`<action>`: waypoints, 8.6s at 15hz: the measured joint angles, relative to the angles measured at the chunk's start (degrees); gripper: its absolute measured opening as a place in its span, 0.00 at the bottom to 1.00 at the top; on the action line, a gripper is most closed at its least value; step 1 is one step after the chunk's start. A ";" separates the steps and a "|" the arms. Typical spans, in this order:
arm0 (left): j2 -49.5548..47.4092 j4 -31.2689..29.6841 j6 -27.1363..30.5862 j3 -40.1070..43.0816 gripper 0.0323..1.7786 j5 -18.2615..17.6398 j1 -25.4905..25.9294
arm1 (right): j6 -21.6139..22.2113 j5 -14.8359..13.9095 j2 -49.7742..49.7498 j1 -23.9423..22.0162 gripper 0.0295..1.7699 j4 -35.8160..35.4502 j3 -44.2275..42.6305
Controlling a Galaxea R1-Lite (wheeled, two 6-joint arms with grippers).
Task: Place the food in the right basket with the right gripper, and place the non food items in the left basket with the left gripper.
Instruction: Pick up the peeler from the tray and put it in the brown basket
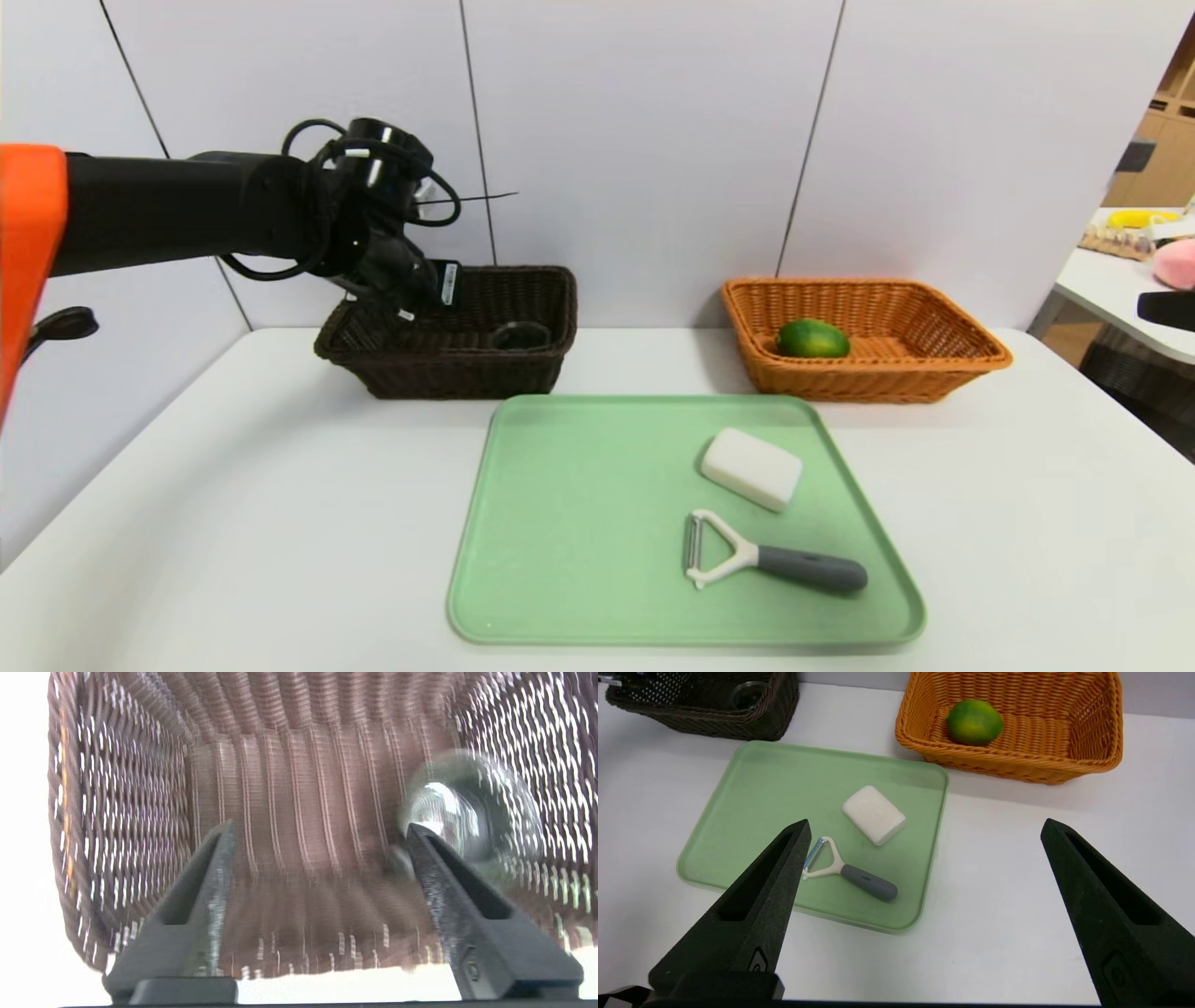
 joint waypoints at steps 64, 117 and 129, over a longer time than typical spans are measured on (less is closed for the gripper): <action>-53.72 -2.22 -0.96 48.85 0.95 -0.02 -10.45 | -8.44 10.23 40.20 4.50 0.96 -18.71 19.74; -55.63 -2.02 -0.90 54.50 0.95 0.50 -9.40 | -2.47 -2.24 73.34 14.77 0.14 -59.86 -36.04; -55.63 -2.07 -0.71 56.05 0.95 0.41 -9.40 | -5.67 -0.48 81.20 14.18 0.14 -72.25 -36.25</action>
